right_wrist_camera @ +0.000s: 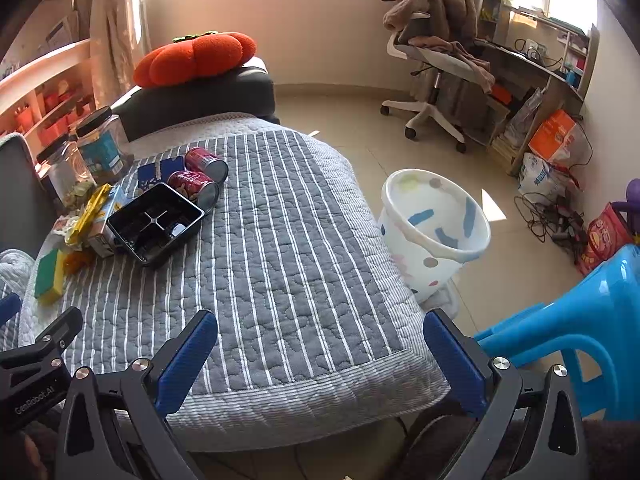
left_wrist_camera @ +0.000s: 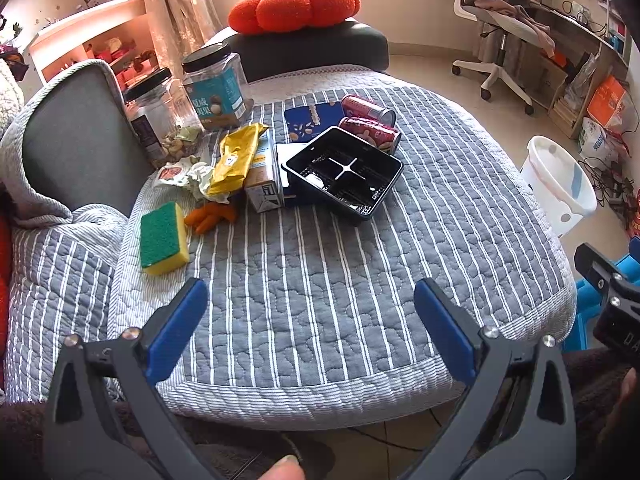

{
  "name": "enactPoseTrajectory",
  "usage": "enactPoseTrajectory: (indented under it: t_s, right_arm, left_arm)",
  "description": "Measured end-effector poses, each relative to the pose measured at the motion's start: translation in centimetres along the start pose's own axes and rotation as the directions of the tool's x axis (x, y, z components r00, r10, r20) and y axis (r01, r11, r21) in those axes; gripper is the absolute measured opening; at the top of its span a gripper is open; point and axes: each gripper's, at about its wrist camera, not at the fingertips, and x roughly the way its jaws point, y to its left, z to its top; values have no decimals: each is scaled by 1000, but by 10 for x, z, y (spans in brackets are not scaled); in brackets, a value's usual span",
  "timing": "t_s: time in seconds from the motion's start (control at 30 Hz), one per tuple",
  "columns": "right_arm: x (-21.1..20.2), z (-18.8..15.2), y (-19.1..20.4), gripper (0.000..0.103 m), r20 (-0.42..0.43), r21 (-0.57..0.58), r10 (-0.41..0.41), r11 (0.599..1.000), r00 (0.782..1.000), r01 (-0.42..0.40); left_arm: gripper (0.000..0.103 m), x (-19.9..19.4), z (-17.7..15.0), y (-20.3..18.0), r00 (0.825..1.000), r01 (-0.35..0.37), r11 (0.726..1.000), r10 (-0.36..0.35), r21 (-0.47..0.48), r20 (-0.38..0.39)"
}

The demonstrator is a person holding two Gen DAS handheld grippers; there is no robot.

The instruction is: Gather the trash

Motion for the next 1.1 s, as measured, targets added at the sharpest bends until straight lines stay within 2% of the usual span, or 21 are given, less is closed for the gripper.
enactPoseTrajectory:
  t_s: [0.53,0.7,0.9,0.97,1.07,1.1]
  right_arm:
    - [-2,0,0,103,2,2,-2,1000,1000,2]
    - [-1,2,-11,103,4,5,-9,1000,1000,9]
    - [-1,2,-7,103,-46,-22,-36,999,998,35]
    - [1,5,-3,103,-110,-37,-36,999,993,33]
    - [-2,12,-4,103,-85,-40,-21,999,996,18]
    - [-3,15,-5,103,-56,-19,7,1000,998,-8]
  left_arm:
    - [103,-1,4,2,1000,-15,1000,15,5,10]
    - [103,-1,6,3,1000,-13,1000,13,-3,10]
    - [103,-1,8,7,1000,-21,1000,21,-11,14]
    - [103,0,11,10,1000,-15,1000,15,-17,5]
    - [103,6,18,16,1000,-8,1000,7,-23,-22]
    - [103,8,22,20,999,-4,1000,3,-27,-34]
